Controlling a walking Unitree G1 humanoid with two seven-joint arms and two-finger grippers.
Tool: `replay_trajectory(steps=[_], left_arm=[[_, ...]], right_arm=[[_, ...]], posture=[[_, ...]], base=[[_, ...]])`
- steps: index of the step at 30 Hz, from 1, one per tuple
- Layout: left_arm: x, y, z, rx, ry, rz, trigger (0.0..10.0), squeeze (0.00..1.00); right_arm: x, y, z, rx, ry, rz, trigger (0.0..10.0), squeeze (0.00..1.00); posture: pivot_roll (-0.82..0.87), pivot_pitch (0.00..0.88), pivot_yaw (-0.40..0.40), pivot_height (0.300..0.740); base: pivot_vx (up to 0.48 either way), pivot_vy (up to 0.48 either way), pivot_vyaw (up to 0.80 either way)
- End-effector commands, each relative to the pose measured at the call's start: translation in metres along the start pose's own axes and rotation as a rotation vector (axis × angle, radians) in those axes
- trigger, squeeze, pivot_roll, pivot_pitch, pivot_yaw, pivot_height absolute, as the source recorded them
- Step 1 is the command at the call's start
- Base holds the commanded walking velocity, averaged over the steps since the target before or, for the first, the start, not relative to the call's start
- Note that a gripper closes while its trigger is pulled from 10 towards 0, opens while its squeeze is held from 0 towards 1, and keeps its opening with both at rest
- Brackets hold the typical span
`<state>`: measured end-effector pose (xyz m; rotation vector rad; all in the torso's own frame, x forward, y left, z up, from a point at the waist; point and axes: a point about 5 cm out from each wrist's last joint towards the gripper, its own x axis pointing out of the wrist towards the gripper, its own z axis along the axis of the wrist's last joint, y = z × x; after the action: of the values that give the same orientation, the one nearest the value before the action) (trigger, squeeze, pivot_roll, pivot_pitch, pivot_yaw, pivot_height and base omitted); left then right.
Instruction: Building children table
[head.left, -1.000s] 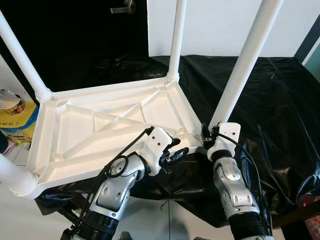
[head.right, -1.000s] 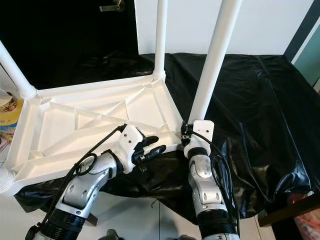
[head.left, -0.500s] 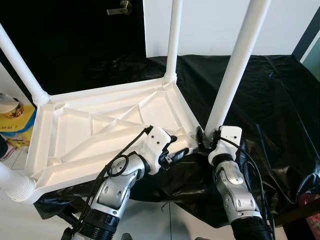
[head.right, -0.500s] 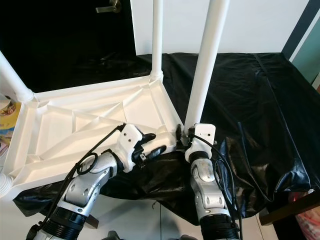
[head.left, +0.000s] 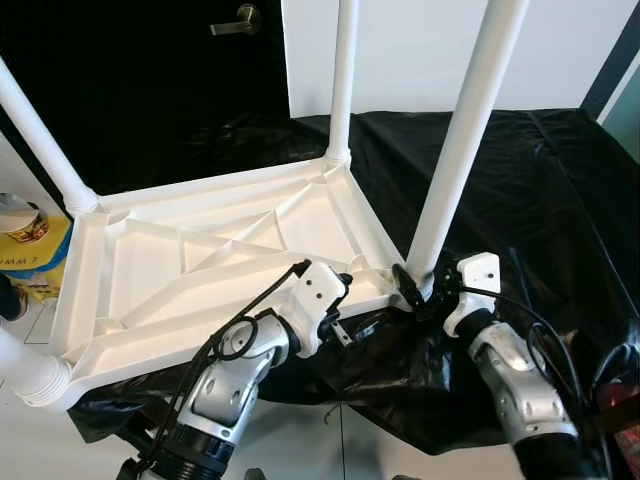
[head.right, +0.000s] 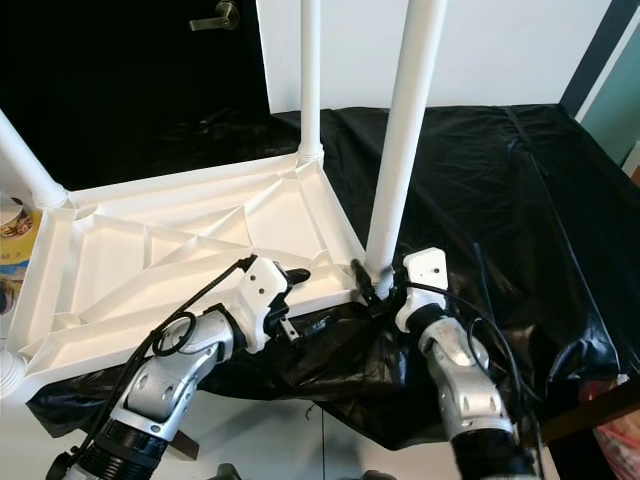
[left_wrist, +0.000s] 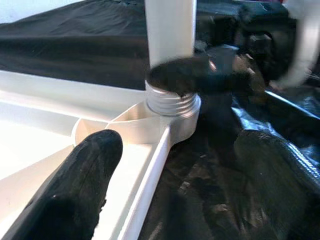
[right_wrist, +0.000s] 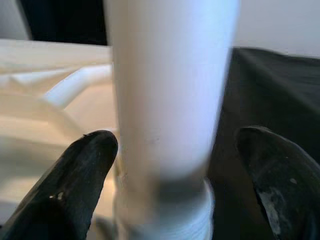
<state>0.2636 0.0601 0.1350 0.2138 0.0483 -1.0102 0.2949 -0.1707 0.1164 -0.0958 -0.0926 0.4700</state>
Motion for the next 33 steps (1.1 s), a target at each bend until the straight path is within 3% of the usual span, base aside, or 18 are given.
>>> replay_trajectory(steps=[1,11,12,13,14,24,25,32,33], left_arm=[[0.000,-0.005,0.001,0.011,0.000,-0.067,10.0,0.00],[0.004,-0.006,-0.001,0.036,0.010,-0.058,10.0,0.00],[0.004,-0.006,0.000,0.041,0.007,-0.052,10.0,0.00],[0.004,-0.006,0.000,0.041,0.007,-0.052,10.0,0.00],[0.005,-0.006,0.001,0.043,0.005,-0.045,10.0,0.00],[0.003,-0.005,0.002,0.041,0.003,-0.001,10.0,0.00],[0.003,-0.005,0.002,0.041,-0.003,0.005,10.0,0.00],[0.004,-0.003,0.003,0.039,-0.010,0.024,10.0,0.00],[0.005,-0.002,0.002,0.039,-0.009,0.036,10.0,0.00]], right_arm=[[0.003,-0.004,0.000,-0.022,0.011,0.062,10.0,0.00],[0.020,-0.003,0.000,-0.069,0.041,0.188,10.0,0.00],[0.022,-0.002,-0.001,-0.066,0.043,0.198,1.3,0.00],[0.022,-0.002,-0.001,-0.066,0.043,0.198,1.3,0.00],[0.023,-0.001,-0.002,-0.065,0.048,0.206,0.0,0.00],[0.019,0.000,-0.013,-0.048,0.070,0.214,0.0,0.00],[0.018,0.000,-0.015,-0.036,0.072,0.205,10.0,0.00],[0.017,0.002,-0.018,-0.009,0.070,0.175,10.0,0.00],[0.015,0.003,-0.019,-0.010,0.073,0.105,10.0,0.00]], posture=[[-0.05,0.000,-0.004,0.740],[-0.04,0.000,-0.011,0.740],[-0.04,0.000,-0.016,0.740],[-0.04,0.000,-0.016,0.740],[-0.03,0.000,-0.021,0.740],[-0.02,0.000,-0.043,0.740],[-0.02,0.000,-0.047,0.740],[-0.03,0.000,-0.057,0.740],[-0.03,0.000,-0.064,0.740]], base=[[0.000,0.000,0.00],[0.000,0.000,0.00],[0.000,0.000,0.00],[0.000,0.000,0.00],[0.000,0.000,0.00],[0.000,0.000,0.00],[0.000,0.000,0.00],[0.000,0.000,0.00],[0.000,0.000,0.00]])
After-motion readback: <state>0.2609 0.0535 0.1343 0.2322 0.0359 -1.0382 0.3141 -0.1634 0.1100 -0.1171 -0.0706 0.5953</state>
